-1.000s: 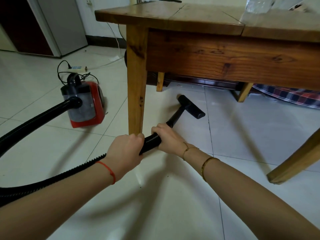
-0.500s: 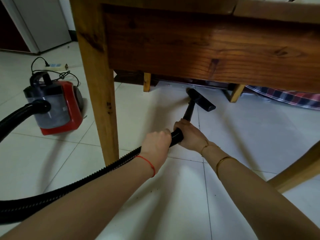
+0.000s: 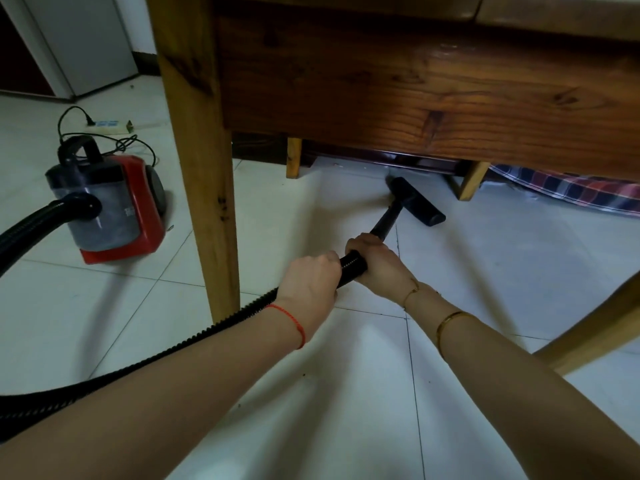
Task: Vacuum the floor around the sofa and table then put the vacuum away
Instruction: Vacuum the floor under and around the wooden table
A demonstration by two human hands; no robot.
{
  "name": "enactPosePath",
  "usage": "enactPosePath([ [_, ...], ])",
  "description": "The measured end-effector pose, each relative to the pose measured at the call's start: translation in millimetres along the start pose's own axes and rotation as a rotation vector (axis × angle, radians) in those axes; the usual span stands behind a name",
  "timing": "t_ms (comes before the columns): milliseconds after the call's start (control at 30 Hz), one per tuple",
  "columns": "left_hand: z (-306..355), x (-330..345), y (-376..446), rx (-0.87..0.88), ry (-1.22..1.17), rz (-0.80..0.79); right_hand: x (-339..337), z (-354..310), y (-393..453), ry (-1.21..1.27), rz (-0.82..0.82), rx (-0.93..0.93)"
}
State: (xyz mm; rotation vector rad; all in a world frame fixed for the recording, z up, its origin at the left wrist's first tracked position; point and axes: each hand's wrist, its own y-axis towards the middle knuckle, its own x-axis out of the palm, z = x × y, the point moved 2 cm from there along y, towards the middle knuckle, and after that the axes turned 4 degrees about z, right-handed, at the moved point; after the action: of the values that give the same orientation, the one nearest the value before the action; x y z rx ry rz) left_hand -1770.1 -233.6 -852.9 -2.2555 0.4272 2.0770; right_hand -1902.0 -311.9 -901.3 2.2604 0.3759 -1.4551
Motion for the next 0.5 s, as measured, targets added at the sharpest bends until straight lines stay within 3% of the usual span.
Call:
enactPosePath([
  [267,-61.7,-30.1,-73.8,-0.045,0.074,0.013,16.6,-93.6,-8.1,0.12,0.027,-0.122],
  [500,-101.7,-56.1,-136.3,-0.1,0.101,-0.011,21.2,-168.2,-17.6,0.138,-0.103,-0.224],
])
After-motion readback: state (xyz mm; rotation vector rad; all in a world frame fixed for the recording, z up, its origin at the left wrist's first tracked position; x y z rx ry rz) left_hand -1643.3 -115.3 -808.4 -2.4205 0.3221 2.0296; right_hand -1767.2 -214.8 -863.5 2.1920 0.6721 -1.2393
